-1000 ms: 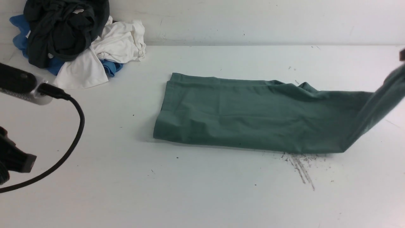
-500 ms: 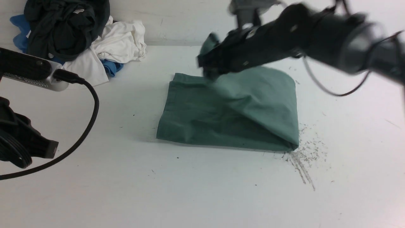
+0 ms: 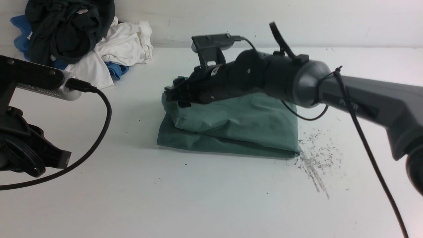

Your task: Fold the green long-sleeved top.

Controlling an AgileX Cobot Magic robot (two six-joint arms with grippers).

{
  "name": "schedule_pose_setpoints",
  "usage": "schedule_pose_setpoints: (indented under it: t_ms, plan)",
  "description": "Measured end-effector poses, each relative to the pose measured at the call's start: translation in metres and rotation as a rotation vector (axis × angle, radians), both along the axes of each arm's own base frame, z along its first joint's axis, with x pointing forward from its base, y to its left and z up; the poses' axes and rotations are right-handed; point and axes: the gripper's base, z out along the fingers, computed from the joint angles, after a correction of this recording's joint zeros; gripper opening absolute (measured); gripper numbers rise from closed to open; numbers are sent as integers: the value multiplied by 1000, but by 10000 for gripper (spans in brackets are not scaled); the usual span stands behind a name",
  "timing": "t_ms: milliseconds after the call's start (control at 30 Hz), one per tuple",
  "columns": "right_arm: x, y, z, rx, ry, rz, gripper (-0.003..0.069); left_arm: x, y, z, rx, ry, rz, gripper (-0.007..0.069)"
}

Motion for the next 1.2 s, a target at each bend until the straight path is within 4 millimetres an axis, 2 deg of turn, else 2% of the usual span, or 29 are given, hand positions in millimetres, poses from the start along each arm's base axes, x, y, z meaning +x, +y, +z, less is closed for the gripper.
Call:
schedule_pose_setpoints:
  t_ms: [100, 133, 200, 233, 300, 367, 400, 467, 600, 733, 767, 833, 900, 1000, 1200]
  plan:
    - [1, 0, 15, -26, -45, 27, 410, 0, 0, 0, 0, 0, 0, -7]
    - [1, 0, 16, -28, -45, 28, 407, 0, 0, 0, 0, 0, 0, -7]
    - [4, 1, 5, -48, -34, 31, 318, 0, 0, 0, -2, -2, 0, -7]
    - [4, 2, 3, -50, -31, 31, 318, 1, 0, 0, -3, -1, 0, -7]
    - [8, 8, -27, -47, 39, 18, 189, 1, -1, 0, -13, -8, 1, -7]
    - [10, 15, -55, -36, 85, 6, 98, 1, -2, 0, -28, -8, 1, -7]
    - [10, 16, -54, -35, 81, 6, 90, 1, -2, 0, -28, -9, 1, -7]
    - [7, 28, -87, -40, 106, 15, 10, 1, -3, 0, -38, -7, -3, -7]
    - [5, 31, -89, -59, 95, 47, -10, 1, -3, 0, -35, -8, -14, -7]
    - [4, 24, -48, -54, 8, 73, -12, 1, -4, 0, -30, -8, -24, -7]
    - [5, 23, -45, -51, 3, 71, -12, 1, -4, 0, -30, -8, -24, -7]
    - [4, 19, -17, -18, -60, 61, -13, 1, -4, 0, -30, -8, -24, -7]
    - [3, 18, -4, -1, -92, 54, -13, 1, -4, 0, -31, -8, -24, -7]
    - [2, 19, -8, -15, -69, 68, -13, 1, -4, 0, -33, -8, -24, -7]
    - [9, 25, -60, -21, 24, 39, -13, 0, -6, 1, -64, -3, -30, -7]
